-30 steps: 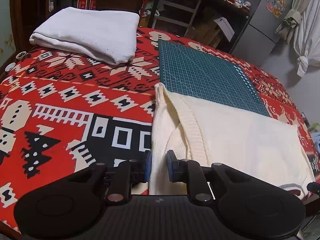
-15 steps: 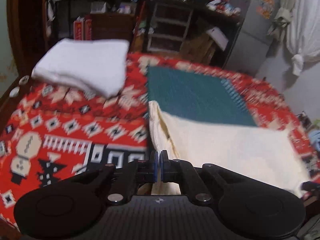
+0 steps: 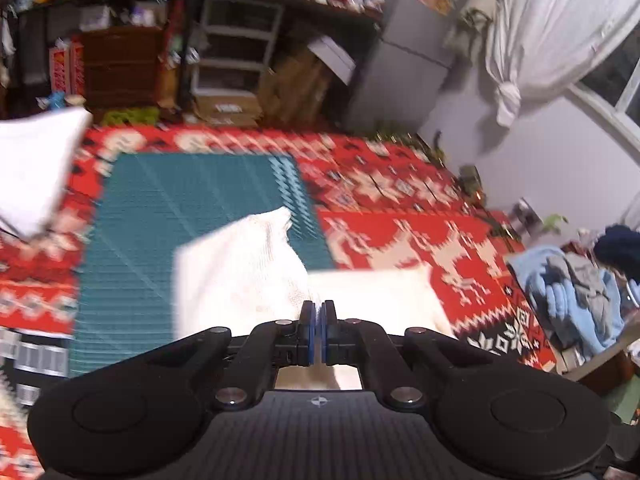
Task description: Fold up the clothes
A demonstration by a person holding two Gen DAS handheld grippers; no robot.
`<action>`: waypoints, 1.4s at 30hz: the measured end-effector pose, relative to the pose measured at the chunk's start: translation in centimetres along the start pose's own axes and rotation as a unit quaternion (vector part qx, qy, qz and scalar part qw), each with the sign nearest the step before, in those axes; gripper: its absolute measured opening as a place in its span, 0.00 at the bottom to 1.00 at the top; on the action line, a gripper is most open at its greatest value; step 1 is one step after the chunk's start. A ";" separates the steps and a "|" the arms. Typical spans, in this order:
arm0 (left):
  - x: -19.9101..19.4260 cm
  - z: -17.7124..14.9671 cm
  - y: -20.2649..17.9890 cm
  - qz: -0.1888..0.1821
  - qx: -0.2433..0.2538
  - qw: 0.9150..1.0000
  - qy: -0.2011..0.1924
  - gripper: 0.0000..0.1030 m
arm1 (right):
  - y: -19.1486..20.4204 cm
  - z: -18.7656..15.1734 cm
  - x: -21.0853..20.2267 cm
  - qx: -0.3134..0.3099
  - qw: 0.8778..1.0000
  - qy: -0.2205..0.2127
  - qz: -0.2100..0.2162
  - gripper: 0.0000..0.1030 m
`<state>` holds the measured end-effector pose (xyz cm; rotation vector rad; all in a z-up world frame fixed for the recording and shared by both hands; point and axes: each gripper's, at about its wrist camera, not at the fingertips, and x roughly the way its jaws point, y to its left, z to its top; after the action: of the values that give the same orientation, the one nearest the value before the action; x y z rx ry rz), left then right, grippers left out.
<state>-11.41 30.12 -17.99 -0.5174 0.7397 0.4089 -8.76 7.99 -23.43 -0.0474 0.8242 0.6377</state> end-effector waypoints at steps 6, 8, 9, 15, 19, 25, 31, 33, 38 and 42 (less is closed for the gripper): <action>6.8 -1.9 -0.9 -0.004 -0.037 0.997 0.064 0.03 | -1.7 0.4 -0.7 -0.001 1.000 -0.001 -0.006 0.33; 7.0 -2.1 -0.2 -0.014 -0.061 0.996 0.071 0.03 | -1.7 0.7 -0.7 -0.005 1.000 -0.002 -0.003 0.33; 6.4 -2.1 0.3 -0.033 -0.074 0.994 0.069 0.03 | -1.5 0.8 -0.7 -0.007 1.000 -0.003 0.000 0.33; -0.1 -2.1 2.1 -0.078 -0.073 0.994 0.018 0.10 | 1.2 1.0 -0.1 -0.017 0.999 -0.003 0.049 0.33; -2.3 -3.3 4.0 -0.079 -0.071 0.994 0.018 0.09 | 3.9 0.9 1.1 -0.011 0.994 0.013 0.107 0.33; -1.6 -6.6 6.4 -0.046 -0.061 0.996 0.054 0.09 | 7.7 -0.1 4.2 -0.006 0.986 0.071 0.150 0.33; -1.3 -8.0 7.7 -0.048 -0.064 0.995 0.061 0.09 | 9.8 -1.4 5.0 -0.019 0.986 0.092 0.141 0.06; -1.1 -8.3 7.8 -0.049 -0.060 0.995 0.066 0.09 | 9.8 -1.8 4.3 -0.023 0.987 0.085 0.136 0.05; -0.2 -9.3 7.5 -0.038 -0.043 0.995 0.083 0.12 | 9.5 -2.8 4.1 -0.030 0.989 0.092 0.112 0.05; -1.6 -8.6 8.1 -0.055 -0.061 0.994 0.073 0.11 | 9.9 -2.7 4.4 -0.034 0.990 0.090 0.105 0.06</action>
<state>-21.21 31.41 -24.65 -0.7064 0.8258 0.3171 -13.77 17.52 -26.37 -0.0825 0.9894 0.8700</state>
